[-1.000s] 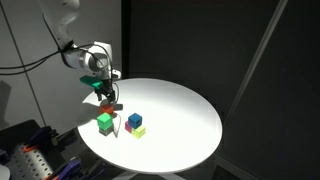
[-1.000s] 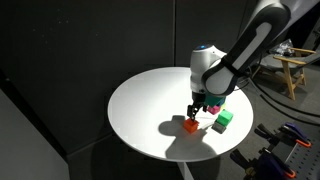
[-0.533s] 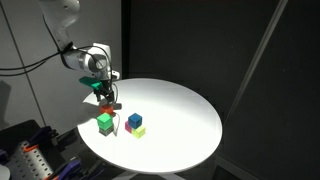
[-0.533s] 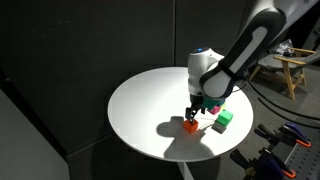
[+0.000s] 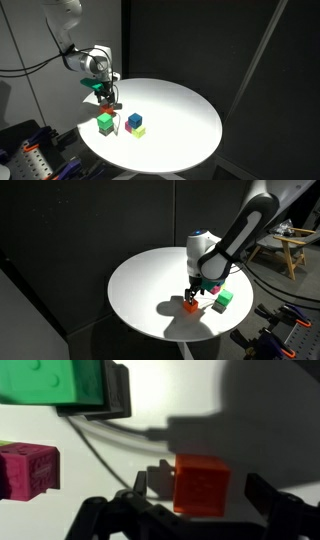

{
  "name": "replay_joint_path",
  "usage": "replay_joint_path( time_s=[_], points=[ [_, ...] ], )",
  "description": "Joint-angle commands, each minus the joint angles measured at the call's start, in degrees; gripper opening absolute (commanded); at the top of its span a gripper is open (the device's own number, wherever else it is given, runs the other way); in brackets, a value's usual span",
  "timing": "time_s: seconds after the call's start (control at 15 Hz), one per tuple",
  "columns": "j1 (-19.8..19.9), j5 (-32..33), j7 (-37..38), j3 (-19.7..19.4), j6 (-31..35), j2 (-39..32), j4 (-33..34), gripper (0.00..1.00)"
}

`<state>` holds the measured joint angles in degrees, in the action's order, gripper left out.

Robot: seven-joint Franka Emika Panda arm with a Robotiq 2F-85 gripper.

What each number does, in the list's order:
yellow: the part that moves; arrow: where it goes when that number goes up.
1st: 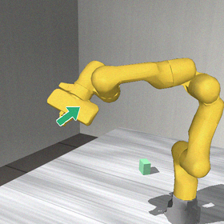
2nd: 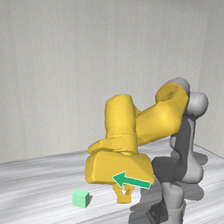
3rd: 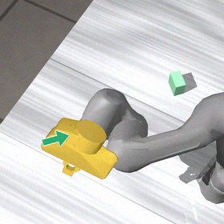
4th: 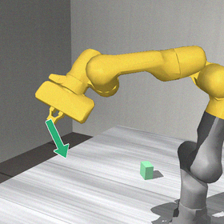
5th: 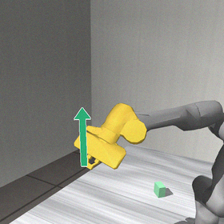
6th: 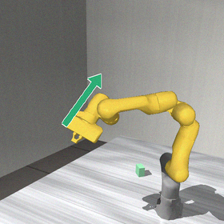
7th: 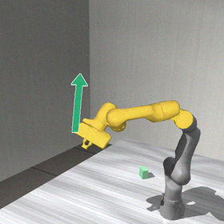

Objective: Pick up the orange block and put it on the lime green block

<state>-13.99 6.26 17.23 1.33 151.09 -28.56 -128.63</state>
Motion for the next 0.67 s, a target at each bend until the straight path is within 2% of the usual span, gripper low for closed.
replay_joint_path(
  time_s=[0.0, 0.6],
  points=[
    [-0.5, -0.2, 0.3, -0.7, -1.0, -1.2, 2.1, 1.0],
    [-0.7, -0.1, 0.2, -1.0, -1.0, -3.5, 3.7, 1.0]
  ],
)
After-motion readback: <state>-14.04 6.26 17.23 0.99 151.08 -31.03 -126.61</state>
